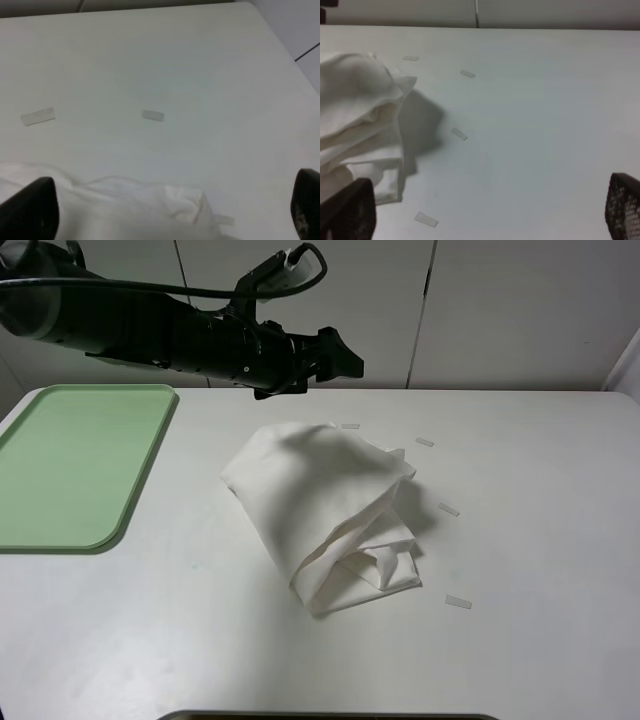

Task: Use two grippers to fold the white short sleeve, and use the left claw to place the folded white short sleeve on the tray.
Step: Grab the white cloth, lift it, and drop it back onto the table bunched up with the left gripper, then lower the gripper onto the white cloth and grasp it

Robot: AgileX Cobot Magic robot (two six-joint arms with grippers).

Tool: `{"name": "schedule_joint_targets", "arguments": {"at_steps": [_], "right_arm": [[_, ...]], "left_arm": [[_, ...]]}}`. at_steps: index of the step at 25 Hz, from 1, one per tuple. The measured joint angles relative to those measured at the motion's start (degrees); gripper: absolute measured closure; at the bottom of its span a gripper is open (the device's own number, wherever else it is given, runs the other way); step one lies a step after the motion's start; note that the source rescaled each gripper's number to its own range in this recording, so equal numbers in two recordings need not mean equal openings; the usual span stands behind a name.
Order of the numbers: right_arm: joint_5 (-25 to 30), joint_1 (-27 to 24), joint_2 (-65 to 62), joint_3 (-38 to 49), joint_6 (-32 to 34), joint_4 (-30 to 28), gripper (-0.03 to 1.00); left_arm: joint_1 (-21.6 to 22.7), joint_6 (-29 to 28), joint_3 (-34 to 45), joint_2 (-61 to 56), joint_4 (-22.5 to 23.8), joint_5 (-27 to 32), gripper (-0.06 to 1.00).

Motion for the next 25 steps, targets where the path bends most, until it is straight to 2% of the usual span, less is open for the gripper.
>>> {"name": "schedule_joint_targets", "arguments": {"at_steps": [5, 7, 9, 10, 14, 19, 20, 25], "right_arm": [[0.0, 0.0, 0.0, 0.0, 0.0, 0.1, -0.03], [0.0, 0.0, 0.0, 0.0, 0.0, 0.1, -0.03], [0.0, 0.0, 0.0, 0.0, 0.0, 0.1, -0.03], [0.0, 0.0, 0.0, 0.0, 0.0, 0.1, -0.03], [0.0, 0.0, 0.0, 0.0, 0.0, 0.1, -0.03], [0.0, 0.0, 0.0, 0.0, 0.0, 0.1, -0.03], [0.0, 0.0, 0.0, 0.0, 0.0, 0.1, -0.03], [0.0, 0.0, 0.0, 0.0, 0.0, 0.2, -0.03]], "left_arm": [[0.0, -0.9, 0.0, 0.0, -0.2, 1.8, 0.03], [0.0, -3.8, 0.5, -0.1, 0.6, 3.5, 0.03], [0.0, -8.3, 2.9, -1.4, 3.9, 4.1, 0.03], [0.0, -8.3, 2.9, -1.4, 3.9, 4.1, 0.03], [0.3, -9.1, 13.3, -6.4, 1.5, 3.4, 0.03], [1.0, -6.4, 19.1, -10.2, 0.3, 3.4, 0.03], [1.3, -5.8, 25.3, -12.5, -0.2, 3.2, 0.03], [1.3, -6.2, 30.1, -14.1, -0.4, 2.3, 0.02]]}}
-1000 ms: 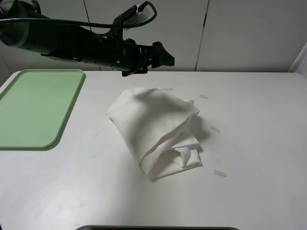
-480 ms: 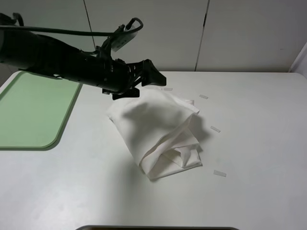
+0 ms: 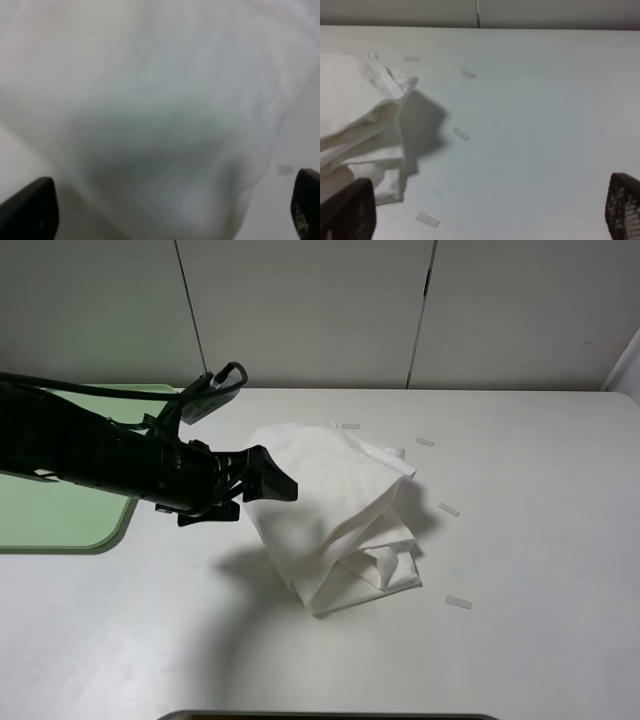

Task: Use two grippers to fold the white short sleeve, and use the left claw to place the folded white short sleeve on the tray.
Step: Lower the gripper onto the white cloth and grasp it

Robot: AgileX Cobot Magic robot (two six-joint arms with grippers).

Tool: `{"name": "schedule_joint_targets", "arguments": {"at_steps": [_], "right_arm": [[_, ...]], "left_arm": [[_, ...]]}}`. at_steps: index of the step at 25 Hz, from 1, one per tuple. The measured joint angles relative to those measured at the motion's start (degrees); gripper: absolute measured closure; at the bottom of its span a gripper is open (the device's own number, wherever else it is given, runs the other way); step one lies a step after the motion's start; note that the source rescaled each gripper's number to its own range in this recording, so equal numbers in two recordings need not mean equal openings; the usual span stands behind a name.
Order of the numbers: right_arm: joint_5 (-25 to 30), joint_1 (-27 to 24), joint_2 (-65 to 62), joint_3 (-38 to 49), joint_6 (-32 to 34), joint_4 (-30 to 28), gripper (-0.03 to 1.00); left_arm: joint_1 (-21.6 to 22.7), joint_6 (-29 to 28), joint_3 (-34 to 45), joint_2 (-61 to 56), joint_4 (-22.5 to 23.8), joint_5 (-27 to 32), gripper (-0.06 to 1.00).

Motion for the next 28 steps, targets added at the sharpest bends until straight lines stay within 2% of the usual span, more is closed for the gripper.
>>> {"name": "schedule_joint_targets", "arguments": {"at_steps": [2, 5, 18, 28], "right_arm": [[0.0, 0.0, 0.0, 0.0, 0.0, 0.0, -0.03], [0.0, 0.0, 0.0, 0.0, 0.0, 0.0, -0.03], [-0.1, 0.0, 0.0, 0.0, 0.0, 0.0, -0.03], [-0.1, 0.0, 0.0, 0.0, 0.0, 0.1, -0.03]], "left_arm": [[0.0, -1.6, 3.4, -0.1, 0.0, -1.3, 0.02], [0.0, -2.0, 4.2, -0.1, 0.0, -2.0, 0.02], [2.3, -9.4, 4.9, 1.0, -0.2, -7.3, 0.03], [2.3, -10.9, -0.7, 10.0, -0.2, -5.8, 0.04]]}}
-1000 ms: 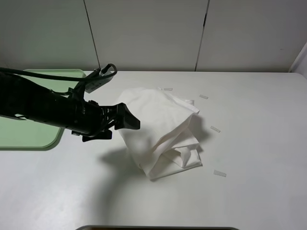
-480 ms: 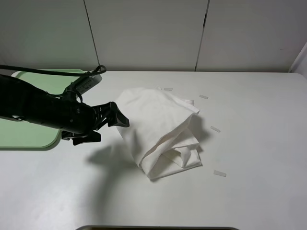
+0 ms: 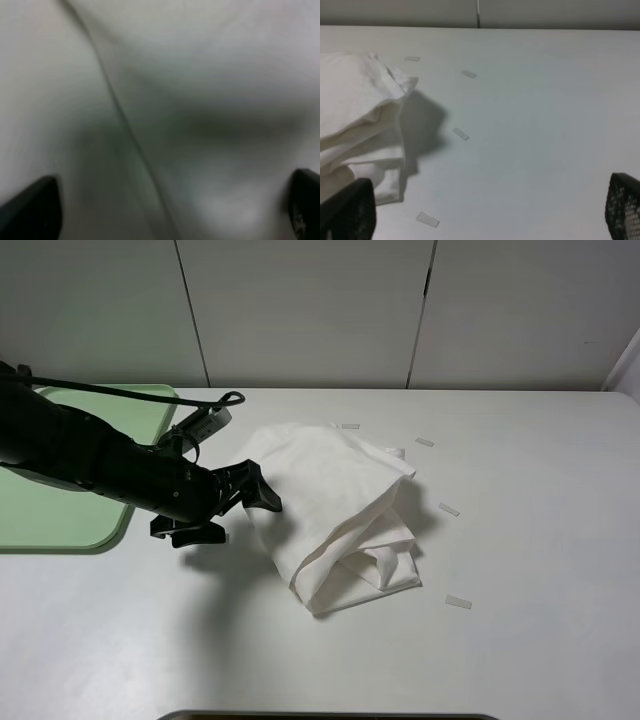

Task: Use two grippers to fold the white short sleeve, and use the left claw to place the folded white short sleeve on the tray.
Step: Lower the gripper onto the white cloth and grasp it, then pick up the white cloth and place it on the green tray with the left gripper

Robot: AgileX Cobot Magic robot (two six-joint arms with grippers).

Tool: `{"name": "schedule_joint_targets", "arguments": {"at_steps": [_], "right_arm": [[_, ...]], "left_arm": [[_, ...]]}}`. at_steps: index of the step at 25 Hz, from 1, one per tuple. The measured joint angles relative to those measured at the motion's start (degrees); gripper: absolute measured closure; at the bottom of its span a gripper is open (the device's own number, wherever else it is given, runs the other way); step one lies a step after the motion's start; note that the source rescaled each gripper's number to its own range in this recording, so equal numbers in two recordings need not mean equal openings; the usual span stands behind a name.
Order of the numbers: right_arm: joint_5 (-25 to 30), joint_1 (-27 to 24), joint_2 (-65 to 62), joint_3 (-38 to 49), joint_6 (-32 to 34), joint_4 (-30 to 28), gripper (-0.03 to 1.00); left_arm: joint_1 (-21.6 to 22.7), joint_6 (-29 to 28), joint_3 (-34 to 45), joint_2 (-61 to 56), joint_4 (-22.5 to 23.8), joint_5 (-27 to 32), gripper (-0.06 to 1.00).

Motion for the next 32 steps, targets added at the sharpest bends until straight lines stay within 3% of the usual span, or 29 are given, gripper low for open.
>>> {"name": "schedule_joint_targets", "arguments": {"at_steps": [8, 10, 13, 14, 15, 17, 21, 22, 25, 29, 30, 32], "right_arm": [[0.0, 0.0, 0.0, 0.0, 0.0, 0.0, -0.03], [0.0, 0.0, 0.0, 0.0, 0.0, 0.2, -0.03], [0.0, 0.0, 0.0, 0.0, 0.0, 0.2, -0.03], [0.0, 0.0, 0.0, 0.0, 0.0, 0.2, -0.03], [0.0, 0.0, 0.0, 0.0, 0.0, 0.2, -0.03], [0.0, 0.0, 0.0, 0.0, 0.0, 0.2, -0.03], [0.0, 0.0, 0.0, 0.0, 0.0, 0.2, -0.03], [0.0, 0.0, 0.0, 0.0, 0.0, 0.2, -0.03], [0.0, 0.0, 0.0, 0.0, 0.0, 0.2, -0.03], [0.0, 0.0, 0.0, 0.0, 0.0, 0.2, -0.03], [0.0, 0.0, 0.0, 0.0, 0.0, 0.2, -0.03], [0.0, 0.0, 0.0, 0.0, 0.0, 0.2, -0.03]], "left_arm": [[-0.5, 0.0, -4.3, 4.3, -0.4, 3.2, 0.11], [-0.5, 0.0, -4.7, 5.0, -0.4, 3.3, 0.22], [-0.5, 0.4, -4.7, 5.3, -0.4, 3.2, 0.48], [-0.5, 1.1, -4.7, 5.3, -0.4, 3.0, 0.58], [-0.6, 2.8, -4.8, 5.3, -0.4, 3.0, 0.78], [-0.6, 4.6, -5.0, 5.3, -0.4, 2.9, 0.87], [-0.1, 5.4, -6.2, 4.8, 4.5, 2.7, 0.87], [0.4, 4.9, -7.0, 4.2, 7.8, 2.7, 0.87], [3.1, -2.6, -10.7, 0.5, 25.2, 3.6, 0.87], [6.7, -17.7, -15.9, -2.7, 51.9, 8.6, 0.87], [6.7, -17.7, -15.9, -2.7, 51.9, 8.6, 0.87], [8.1, -24.3, -18.5, -3.3, 65.2, 12.4, 0.87]]}}
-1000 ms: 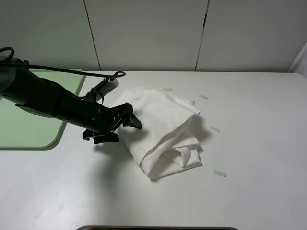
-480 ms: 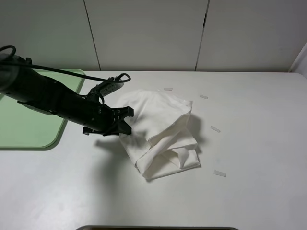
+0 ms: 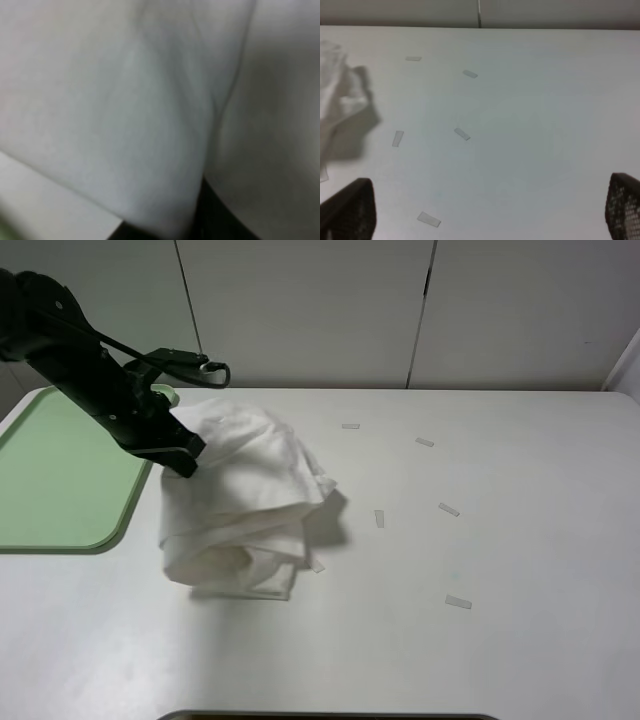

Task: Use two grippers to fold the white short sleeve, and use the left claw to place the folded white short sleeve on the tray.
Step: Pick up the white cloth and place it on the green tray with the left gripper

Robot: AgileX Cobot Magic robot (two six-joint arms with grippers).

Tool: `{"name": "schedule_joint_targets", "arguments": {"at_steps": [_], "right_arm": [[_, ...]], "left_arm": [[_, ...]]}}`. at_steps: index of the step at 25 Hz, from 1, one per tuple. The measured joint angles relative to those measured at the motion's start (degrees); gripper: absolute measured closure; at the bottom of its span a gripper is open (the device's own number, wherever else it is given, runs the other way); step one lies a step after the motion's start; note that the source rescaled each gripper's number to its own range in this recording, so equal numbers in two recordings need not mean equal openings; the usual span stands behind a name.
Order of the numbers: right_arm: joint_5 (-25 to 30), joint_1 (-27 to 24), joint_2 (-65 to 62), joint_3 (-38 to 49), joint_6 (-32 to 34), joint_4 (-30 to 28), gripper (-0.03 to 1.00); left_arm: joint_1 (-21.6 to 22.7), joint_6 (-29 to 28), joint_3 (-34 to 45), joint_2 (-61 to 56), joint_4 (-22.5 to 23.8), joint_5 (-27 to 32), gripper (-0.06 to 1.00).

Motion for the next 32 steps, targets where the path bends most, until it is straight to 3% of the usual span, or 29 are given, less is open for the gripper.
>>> {"name": "schedule_joint_targets", "arguments": {"at_steps": [2, 6, 10, 11, 12, 18, 27, 32], "right_arm": [[0.0, 0.0, 0.0, 0.0, 0.0, 0.0, -0.03], [0.0, 0.0, 0.0, 0.0, 0.0, 0.0, -0.03], [0.0, 0.0, 0.0, 0.0, 0.0, 0.0, -0.03], [0.0, 0.0, 0.0, 0.0, 0.0, 0.0, -0.03], [0.0, 0.0, 0.0, 0.0, 0.0, 0.0, -0.03], [0.0, 0.0, 0.0, 0.0, 0.0, 0.0, -0.03], [0.0, 0.0, 0.0, 0.0, 0.0, 0.0, -0.03], [0.0, 0.0, 0.0, 0.0, 0.0, 0.0, -0.03]], "left_arm": [[1.1, -5.3, -2.4, -0.1, 11.5, 4.0, 0.87], [4.2, -9.4, -7.1, -0.1, 35.6, 12.6, 0.87], [7.2, -9.7, -8.9, -0.1, 47.9, 14.2, 0.87], [7.2, -9.7, -8.9, -0.1, 47.9, 14.2, 0.87], [8.6, -9.8, -9.2, -0.1, 51.1, 13.5, 0.87], [11.0, -9.8, -9.2, -0.1, 53.5, 10.7, 0.87], [18.6, -10.0, -9.2, 1.0, 58.5, -5.0, 0.87], [22.1, -10.0, -9.2, 2.5, 58.6, -4.9, 0.87]]}}
